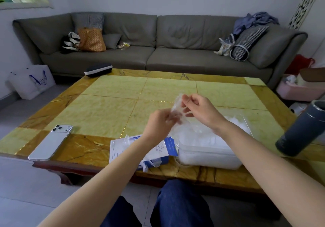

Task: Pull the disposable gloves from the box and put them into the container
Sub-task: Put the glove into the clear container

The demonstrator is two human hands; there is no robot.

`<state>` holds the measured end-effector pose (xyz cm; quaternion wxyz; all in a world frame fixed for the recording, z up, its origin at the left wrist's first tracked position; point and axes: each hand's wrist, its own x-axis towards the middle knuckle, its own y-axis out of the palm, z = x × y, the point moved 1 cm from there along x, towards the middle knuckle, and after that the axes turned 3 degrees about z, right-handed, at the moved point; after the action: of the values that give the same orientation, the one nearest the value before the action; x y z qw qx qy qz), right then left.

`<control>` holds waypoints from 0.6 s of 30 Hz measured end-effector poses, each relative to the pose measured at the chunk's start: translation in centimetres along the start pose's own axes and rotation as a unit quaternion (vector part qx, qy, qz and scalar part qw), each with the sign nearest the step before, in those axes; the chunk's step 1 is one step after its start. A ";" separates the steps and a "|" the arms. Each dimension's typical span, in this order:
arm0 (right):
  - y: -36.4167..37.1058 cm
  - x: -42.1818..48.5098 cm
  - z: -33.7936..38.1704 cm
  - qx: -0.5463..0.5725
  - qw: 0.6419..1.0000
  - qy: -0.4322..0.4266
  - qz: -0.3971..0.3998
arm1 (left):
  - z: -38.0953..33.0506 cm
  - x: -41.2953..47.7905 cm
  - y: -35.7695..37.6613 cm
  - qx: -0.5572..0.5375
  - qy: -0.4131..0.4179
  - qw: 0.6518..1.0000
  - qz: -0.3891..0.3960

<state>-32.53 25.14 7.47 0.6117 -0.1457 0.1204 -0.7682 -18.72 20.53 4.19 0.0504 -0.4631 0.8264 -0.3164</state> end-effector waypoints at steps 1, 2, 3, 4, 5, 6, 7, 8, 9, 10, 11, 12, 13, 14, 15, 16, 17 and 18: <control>-0.2 0.1 -0.4 -0.017 1.000 0.006 -0.006 | -0.2 -0.1 -0.2 -0.021 -0.006 1.000 0.005; -0.3 0.0 -0.7 -0.037 0.999 0.014 0.001 | -0.4 -0.2 -0.4 -0.044 -0.012 0.999 0.007; -0.2 0.0 -1.0 -0.052 0.998 0.023 0.016 | -0.7 -0.4 -0.6 -0.064 -0.020 0.998 0.006; 0.1 -0.1 -1.3 -0.057 0.998 0.023 0.030 | -0.8 -0.5 -0.7 -0.079 -0.026 0.997 0.004; 0.3 -0.2 -1.4 -0.056 0.998 0.013 0.033 | -1.0 -0.7 -0.8 -0.093 -0.031 0.995 0.006; 0.4 -0.3 -1.4 -0.052 0.998 -0.005 0.022 | -1.1 -0.8 -0.9 -0.107 -0.033 0.994 0.012; 0.5 -0.4 -1.2 -0.054 0.998 -0.021 0.002 | -1.3 -1.0 -1.0 -0.126 -0.032 0.991 0.022; 0.3 -0.4 -1.1 -0.057 0.998 -0.029 -0.016 | -1.2 -1.1 -1.1 -0.144 -0.032 0.988 0.034; 0.0 -0.2 -1.0 -0.053 0.998 -0.029 -0.026 | -1.4 -1.3 -1.2 -0.159 -0.037 0.986 0.045; -0.1 -0.1 -1.0 -0.043 0.998 -0.024 -0.029 | -1.2 -1.4 -1.4 -0.166 -0.045 0.984 0.051; -0.3 -0.1 -0.9 -0.030 0.999 -0.013 -0.029 | -1.1 -1.4 -1.6 -0.172 -0.056 0.982 0.054; -0.4 -0.1 -0.9 -0.020 0.999 0.002 -0.031 | -0.7 -1.3 -1.7 -0.178 -0.067 0.980 0.054; -0.4 0.0 -1.1 -0.013 0.999 0.018 -0.036 | -0.7 -1.4 -1.9 -0.185 -0.080 0.978 0.054; -0.5 0.2 -1.3 -0.013 0.999 0.030 -0.040 | -0.4 -1.3 -2.0 -0.185 -0.089 0.977 0.056; -0.6 0.2 -1.5 -0.016 0.998 0.041 -0.040 | -0.3 -1.3 -2.2 -0.185 -0.096 0.976 0.062; -0.7 0.1 -1.6 -0.021 0.998 0.048 -0.036 | 0.1 -1.1 -2.3 -0.177 -0.104 0.976 0.067; -0.7 0.0 -1.7 -0.022 0.998 0.051 -0.028 | 0.4 -0.9 -2.3 -0.164 -0.114 0.977 0.069; -0.7 -0.2 -1.8 -0.021 0.998 0.053 -0.021 | 0.8 -0.6 -2.4 -0.141 -0.122 0.980 0.066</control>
<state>-33.82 25.48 6.07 0.5850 -0.1202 0.1650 -0.7849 -16.30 19.72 4.78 0.1054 -0.4454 0.8790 -0.1341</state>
